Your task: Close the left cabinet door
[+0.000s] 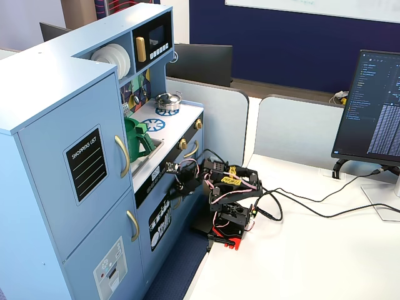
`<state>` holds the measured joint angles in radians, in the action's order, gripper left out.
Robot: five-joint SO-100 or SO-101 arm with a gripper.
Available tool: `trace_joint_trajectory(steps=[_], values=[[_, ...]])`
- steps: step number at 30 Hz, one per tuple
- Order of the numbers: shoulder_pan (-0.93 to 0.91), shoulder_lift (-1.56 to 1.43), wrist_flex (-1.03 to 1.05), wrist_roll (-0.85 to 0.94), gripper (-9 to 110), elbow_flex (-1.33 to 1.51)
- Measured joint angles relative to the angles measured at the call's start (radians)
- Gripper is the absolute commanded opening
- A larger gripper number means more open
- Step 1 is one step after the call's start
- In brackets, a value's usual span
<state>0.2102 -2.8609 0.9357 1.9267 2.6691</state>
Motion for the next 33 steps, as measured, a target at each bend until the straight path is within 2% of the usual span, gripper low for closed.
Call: trace_joint_trajectory(steps=[3,7,17,23,33], values=[[-0.129,-0.035,0.100,-0.091,0,0.147],[-0.166,-0.078,0.179,-0.235,0,0.255],[-0.222,-0.252,0.405,-0.304,1,0.319],[-0.247,-0.318,0.422,-0.371,3,0.311],[-0.250,-0.321,0.422,-0.380,5,0.313]])
